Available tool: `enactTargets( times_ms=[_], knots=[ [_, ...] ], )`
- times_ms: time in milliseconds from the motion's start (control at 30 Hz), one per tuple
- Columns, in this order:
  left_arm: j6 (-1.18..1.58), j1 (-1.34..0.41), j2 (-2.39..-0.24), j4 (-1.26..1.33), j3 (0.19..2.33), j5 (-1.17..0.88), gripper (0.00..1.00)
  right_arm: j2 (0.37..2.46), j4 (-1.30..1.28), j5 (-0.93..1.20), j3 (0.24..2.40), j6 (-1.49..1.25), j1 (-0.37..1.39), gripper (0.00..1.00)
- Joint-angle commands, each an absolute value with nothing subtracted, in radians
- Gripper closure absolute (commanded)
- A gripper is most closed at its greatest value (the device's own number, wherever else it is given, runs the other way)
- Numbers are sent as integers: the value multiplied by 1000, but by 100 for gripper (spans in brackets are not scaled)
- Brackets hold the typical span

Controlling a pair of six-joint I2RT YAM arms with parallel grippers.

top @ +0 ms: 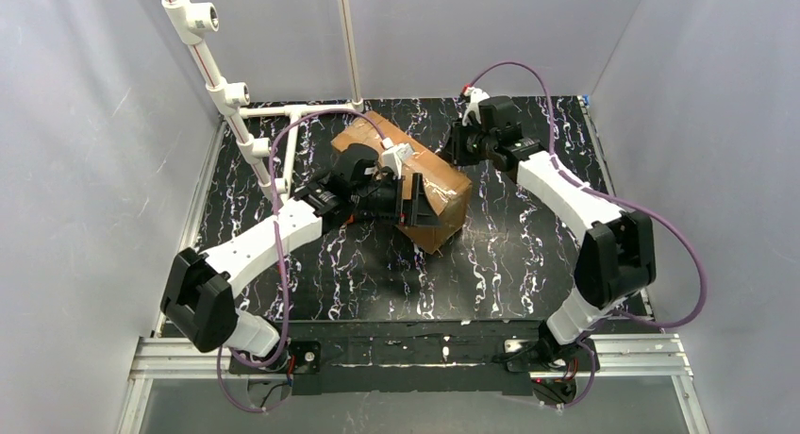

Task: Unpack the express box
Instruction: Adjust the express box at the center of the board.

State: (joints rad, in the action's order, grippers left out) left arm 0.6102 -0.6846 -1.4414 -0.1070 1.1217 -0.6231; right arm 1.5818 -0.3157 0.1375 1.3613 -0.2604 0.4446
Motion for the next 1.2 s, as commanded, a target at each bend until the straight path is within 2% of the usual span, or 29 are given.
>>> enactTargets(
  times_ms=[0, 167, 467, 633, 833, 900, 1100, 1167],
  knots=[
    [577, -681, -1366, -133, 1142, -502, 15, 1667, -208, 378, 1388, -301, 502, 99],
    [555, -680, -1364, -179, 1158, -465, 13, 1738, -230, 340, 1480, -323, 511, 99],
    [538, -677, -1375, -254, 1189, -513, 11, 1720, -657, -240, 1730, -301, 465, 99],
    [479, -672, -1353, -376, 1226, -519, 11, 1609, -737, -342, 1694, -319, 463, 99],
    [457, -666, -1312, -425, 1237, -511, 10, 1460, -792, -500, 1531, -295, 463, 99],
    [447, -664, -1299, -445, 1259, -510, 10, 1427, -768, -505, 1473, -285, 462, 99],
    [394, -664, -1317, -539, 1426, -516, 10, 1361, -598, -323, 1353, -291, 464, 99],
    [380, -664, -1331, -536, 1484, -497, 10, 1367, -611, -335, 1347, -315, 465, 99]
  ],
)
